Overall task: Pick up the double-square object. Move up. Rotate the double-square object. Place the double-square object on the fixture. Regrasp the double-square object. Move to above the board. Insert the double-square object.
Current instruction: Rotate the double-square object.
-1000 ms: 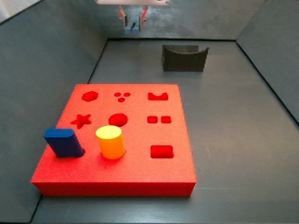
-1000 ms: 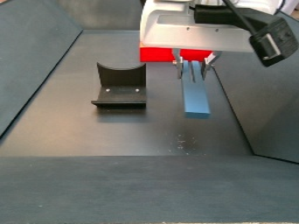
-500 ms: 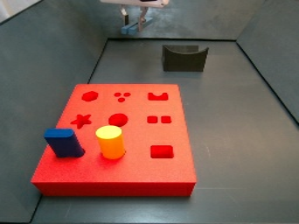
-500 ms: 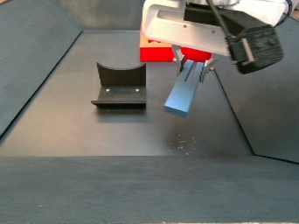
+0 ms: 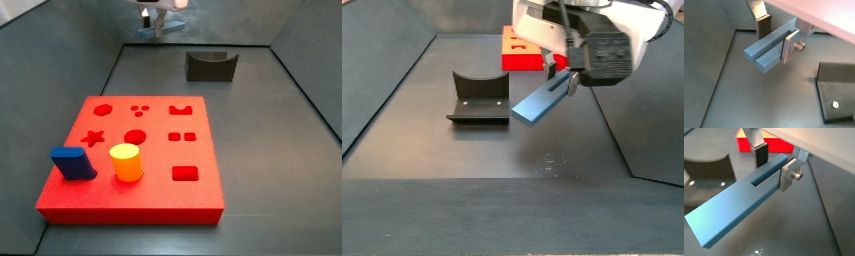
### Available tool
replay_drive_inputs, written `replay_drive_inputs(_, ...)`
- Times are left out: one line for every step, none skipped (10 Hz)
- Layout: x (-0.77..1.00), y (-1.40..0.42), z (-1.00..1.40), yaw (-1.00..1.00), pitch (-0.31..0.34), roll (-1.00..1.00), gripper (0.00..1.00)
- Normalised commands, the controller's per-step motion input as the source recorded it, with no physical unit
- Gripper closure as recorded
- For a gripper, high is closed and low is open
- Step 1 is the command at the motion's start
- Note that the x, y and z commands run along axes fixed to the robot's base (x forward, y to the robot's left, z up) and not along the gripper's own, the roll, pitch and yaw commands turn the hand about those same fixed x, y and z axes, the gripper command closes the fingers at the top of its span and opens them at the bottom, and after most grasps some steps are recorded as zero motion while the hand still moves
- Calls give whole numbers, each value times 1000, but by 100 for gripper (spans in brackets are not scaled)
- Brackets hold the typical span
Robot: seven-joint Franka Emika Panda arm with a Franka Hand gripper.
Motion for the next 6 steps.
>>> replay_drive_inputs(39,18,-18,-1000,-6,-10,100)
replay_drive_inputs(39,19,-19,-1000,-6,-10,100)
replay_drive_inputs(39,19,-19,-1000,-6,-10,100)
replay_drive_inputs(38,19,-19,-1000,-7,-11,100)
replay_drive_inputs(38,19,-19,-1000,-7,-11,100)
replay_drive_inputs(38,19,-19,-1000,-7,-11,100)
